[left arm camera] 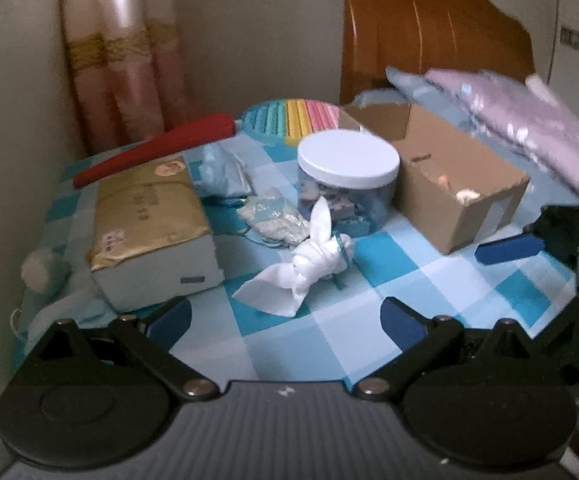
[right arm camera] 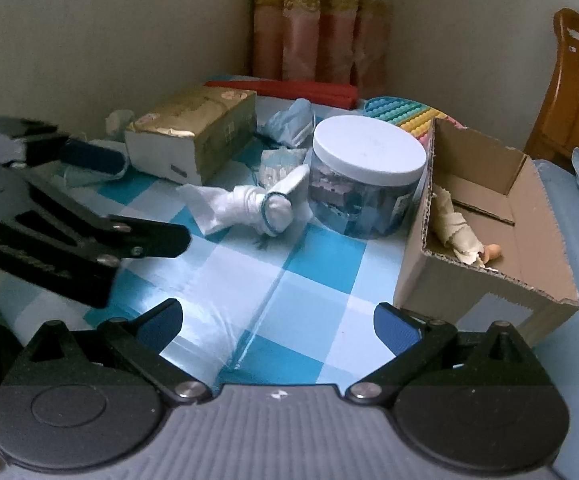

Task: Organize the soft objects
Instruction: 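Move the left tool to the white knotted cloth and close on it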

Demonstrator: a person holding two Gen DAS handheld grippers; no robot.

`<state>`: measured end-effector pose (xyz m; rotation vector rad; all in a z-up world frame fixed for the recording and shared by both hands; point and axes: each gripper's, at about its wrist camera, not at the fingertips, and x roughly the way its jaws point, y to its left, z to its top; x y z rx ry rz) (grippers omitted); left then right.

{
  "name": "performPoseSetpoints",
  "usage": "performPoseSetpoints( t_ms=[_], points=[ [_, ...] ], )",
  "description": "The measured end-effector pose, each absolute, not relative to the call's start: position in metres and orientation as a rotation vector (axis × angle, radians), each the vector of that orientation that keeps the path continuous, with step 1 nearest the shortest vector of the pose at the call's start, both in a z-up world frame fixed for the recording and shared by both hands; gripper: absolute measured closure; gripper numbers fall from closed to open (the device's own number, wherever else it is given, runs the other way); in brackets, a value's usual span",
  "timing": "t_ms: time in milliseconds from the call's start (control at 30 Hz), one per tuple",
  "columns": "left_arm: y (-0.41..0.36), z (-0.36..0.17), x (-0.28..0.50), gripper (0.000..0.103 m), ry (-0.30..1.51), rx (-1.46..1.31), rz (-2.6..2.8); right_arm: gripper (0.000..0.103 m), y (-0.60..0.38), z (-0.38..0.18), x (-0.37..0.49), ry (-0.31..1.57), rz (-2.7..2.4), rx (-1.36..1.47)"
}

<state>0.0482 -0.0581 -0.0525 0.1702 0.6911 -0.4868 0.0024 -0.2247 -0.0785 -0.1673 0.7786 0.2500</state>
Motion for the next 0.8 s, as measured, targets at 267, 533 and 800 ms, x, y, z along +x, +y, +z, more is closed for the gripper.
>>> performPoseSetpoints(
  t_ms=[267, 533, 800],
  points=[
    [-0.086, -0.060, 0.064, 0.013, 0.702, 0.301, -0.544, 0.000, -0.234, -0.085, 0.006, 0.786, 0.260, -0.149],
    [-0.103, -0.068, 0.080, 0.034, 0.708, 0.412, -0.551, 0.000, -0.238, -0.088, 0.006, 0.793, 0.277, -0.129],
    [-0.117, -0.077, 0.090, 0.063, 0.727, 0.438, -0.553, 0.000, -0.239, -0.090, 0.005, 0.798, 0.282, -0.119]
  ],
)
